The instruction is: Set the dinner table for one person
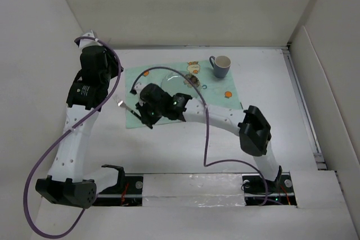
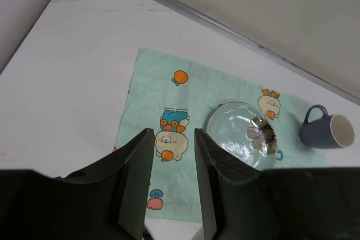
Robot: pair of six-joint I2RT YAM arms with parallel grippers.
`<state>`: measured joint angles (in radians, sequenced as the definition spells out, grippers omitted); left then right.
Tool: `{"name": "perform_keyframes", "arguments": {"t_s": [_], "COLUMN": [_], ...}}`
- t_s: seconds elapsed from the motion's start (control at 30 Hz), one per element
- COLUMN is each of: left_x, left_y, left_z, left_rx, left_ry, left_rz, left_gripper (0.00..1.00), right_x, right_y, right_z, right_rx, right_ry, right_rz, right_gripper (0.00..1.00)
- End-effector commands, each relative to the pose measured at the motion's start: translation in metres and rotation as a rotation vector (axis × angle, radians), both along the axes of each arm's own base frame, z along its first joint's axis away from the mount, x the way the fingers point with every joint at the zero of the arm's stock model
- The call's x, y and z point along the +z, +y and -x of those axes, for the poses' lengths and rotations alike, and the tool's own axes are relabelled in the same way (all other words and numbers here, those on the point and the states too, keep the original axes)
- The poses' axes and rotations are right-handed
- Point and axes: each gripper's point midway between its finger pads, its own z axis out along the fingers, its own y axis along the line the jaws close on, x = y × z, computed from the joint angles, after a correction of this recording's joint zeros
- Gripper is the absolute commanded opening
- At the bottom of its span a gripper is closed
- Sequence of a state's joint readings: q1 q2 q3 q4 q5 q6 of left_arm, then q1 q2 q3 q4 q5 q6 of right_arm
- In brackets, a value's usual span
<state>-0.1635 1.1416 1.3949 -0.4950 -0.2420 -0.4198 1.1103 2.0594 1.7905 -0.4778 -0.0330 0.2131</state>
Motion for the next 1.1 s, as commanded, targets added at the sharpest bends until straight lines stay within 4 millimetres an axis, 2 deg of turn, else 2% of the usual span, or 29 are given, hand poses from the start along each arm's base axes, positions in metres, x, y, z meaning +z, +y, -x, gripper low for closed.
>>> {"name": "perform_keyframes", "arguments": {"t_s": [0.0,0.03,0.07,0.1,0.17,0.2,0.23,0.27,0.33,0.4,0.5,0.53,0.67,0.7,0.83,0.9,0.97,1.03,1.07], "left_x": [0.01,0.008,0.003,0.001,-0.008,-0.012,-0.016,-0.024,-0.032,-0.043,-0.052,-0.052,-0.056,-0.057,-0.061,-0.064,-0.066,-0.064,-0.064], "left_y": [-0.002,-0.003,-0.006,-0.007,-0.013,-0.015,-0.017,-0.023,-0.027,-0.032,-0.039,-0.039,-0.043,-0.044,-0.047,-0.047,-0.047,-0.047,-0.048], "left_z": [-0.004,-0.004,-0.004,-0.004,-0.004,-0.004,-0.005,-0.004,-0.003,-0.002,-0.001,-0.001,-0.002,-0.002,-0.002,-0.002,-0.003,-0.003,-0.003], "left_rx": [-0.015,-0.02,-0.034,-0.041,-0.066,-0.076,-0.085,-0.106,-0.127,-0.15,-0.167,-0.168,-0.177,-0.178,-0.191,-0.19,-0.191,-0.191,-0.189], "left_ry": [-0.036,-0.034,-0.023,-0.023,-0.007,0.001,0.008,0.024,0.039,0.065,0.084,0.084,0.098,0.1,0.109,0.115,0.118,0.113,0.112], "left_rz": [-0.013,-0.008,-0.003,0.001,0.017,0.025,0.031,0.049,0.065,0.077,0.073,0.072,0.069,0.07,0.08,0.081,0.083,0.085,0.087], "left_gripper": [0.32,0.32,0.32,0.32,0.32,0.32,0.32,0.32,0.32,0.32,0.31,0.32,0.31,0.31,0.31,0.31,0.31,0.31,0.31], "right_x": [0.024,0.036,0.034,0.018,0.02,0.015,-0.003,0.002,-0.011,-0.011,-0.034,-0.035,-0.057,-0.071,-0.086,-0.088,-0.089,-0.073,-0.073], "right_y": [-0.014,-0.015,-0.018,-0.023,-0.021,-0.018,-0.021,-0.021,-0.022,-0.018,-0.016,-0.016,-0.015,-0.014,-0.011,-0.009,-0.008,-0.006,-0.007], "right_z": [-0.065,-0.083,-0.093,-0.107,-0.123,-0.125,-0.134,-0.145,-0.156,-0.162,-0.167,-0.168,-0.172,-0.17,-0.167,-0.165,-0.16,-0.157,-0.154], "right_rx": [-0.257,-0.332,-0.385,-0.447,-0.507,-0.544,-0.579,-0.613,-0.669,-0.699,-0.751,-0.76,-0.786,-0.786,-0.774,-0.766,-0.74,-0.716,-0.704], "right_ry": [0.036,0.002,0.007,0.045,0.066,0.093,0.115,0.122,0.129,0.131,0.157,0.159,0.192,0.21,0.239,0.247,0.268,0.266,0.273], "right_rz": [-0.077,-0.092,-0.094,-0.077,-0.112,-0.124,-0.102,-0.125,-0.131,-0.149,-0.12,-0.125,-0.123,-0.1,-0.081,-0.082,-0.082,-0.108,-0.104], "right_gripper": [0.0,0.0,0.0,0.0,0.0,0.0,0.0,0.0,0.0,0.0,0.0,0.0,0.0,0.0,0.0,0.13,0.34,0.42,0.5]}}
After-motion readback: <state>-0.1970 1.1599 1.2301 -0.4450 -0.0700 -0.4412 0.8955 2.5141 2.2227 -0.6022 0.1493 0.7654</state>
